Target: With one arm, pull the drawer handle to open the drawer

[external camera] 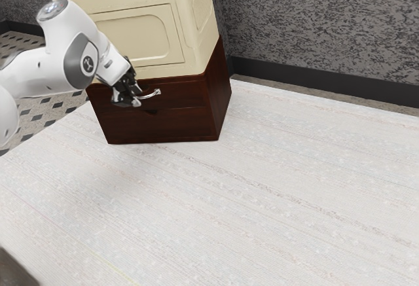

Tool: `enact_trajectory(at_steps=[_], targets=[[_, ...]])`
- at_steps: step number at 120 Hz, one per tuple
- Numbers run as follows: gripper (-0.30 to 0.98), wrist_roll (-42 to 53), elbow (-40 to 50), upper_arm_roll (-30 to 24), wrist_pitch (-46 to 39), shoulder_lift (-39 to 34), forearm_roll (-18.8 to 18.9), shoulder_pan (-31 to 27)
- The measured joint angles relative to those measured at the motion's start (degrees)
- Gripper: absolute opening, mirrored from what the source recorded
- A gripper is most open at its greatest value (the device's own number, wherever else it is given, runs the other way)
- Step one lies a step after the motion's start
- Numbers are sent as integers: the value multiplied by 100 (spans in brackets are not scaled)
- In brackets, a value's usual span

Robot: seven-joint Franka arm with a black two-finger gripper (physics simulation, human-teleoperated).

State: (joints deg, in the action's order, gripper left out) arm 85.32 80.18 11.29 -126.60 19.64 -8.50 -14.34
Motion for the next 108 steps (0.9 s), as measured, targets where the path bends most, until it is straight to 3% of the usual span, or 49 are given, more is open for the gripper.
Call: enact_trajectory(at_steps=[108], targets=[[7,7,619,-6,-178,-370,-85,4]])
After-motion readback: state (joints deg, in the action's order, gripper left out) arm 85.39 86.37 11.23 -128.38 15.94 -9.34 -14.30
